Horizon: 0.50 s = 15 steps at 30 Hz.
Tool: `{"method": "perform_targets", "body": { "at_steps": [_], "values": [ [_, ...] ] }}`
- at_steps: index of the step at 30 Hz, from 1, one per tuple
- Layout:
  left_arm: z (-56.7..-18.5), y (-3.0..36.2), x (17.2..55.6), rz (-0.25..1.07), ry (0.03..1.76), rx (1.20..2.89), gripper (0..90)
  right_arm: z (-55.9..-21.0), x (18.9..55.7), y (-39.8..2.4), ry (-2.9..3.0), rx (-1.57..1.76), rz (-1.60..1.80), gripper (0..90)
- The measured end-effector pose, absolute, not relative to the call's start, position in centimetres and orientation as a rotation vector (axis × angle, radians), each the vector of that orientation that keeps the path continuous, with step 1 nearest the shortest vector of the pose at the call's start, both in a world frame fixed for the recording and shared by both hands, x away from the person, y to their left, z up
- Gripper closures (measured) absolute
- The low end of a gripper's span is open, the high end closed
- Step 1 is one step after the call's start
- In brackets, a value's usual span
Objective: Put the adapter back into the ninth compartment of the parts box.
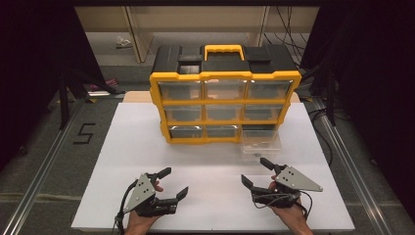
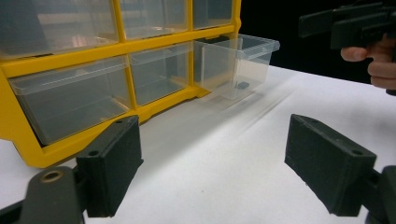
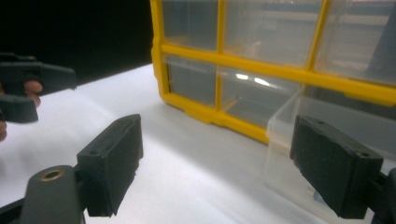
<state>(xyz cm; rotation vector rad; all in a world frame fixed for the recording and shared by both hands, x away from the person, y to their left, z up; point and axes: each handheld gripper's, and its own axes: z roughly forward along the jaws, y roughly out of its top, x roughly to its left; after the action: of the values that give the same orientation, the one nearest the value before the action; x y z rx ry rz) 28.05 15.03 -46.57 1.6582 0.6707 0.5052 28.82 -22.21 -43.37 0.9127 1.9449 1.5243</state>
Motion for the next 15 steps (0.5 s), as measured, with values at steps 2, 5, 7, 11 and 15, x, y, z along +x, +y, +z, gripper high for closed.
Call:
{"method": "perform_targets", "body": {
  "at_steps": [2,5,7,11,15],
  "values": [
    [-46.58,15.03,28.05,0.504,0.670,1.659,18.4,-43.65,28.73,-22.33,1.949,0.918,1.517,17.9],
    [-46.58,15.01,28.04,0.504,0.669,1.660,18.4,-43.72,28.59,-22.49,1.940,0.920,1.523,17.9],
    [-46.59,15.00,28.03,0.503,0.669,1.661,18.4,-43.70,28.59,-22.57,1.936,0.919,1.525,17.9],
    [-46.59,14.99,28.08,0.503,0.668,1.662,18.4,-43.76,28.60,-22.79,1.924,0.929,1.533,17.9],
    [-46.63,14.92,28.20,0.501,0.666,1.666,18.4,-43.85,28.68,-22.93,1.925,0.934,1.531,17.9]
  ]
}}
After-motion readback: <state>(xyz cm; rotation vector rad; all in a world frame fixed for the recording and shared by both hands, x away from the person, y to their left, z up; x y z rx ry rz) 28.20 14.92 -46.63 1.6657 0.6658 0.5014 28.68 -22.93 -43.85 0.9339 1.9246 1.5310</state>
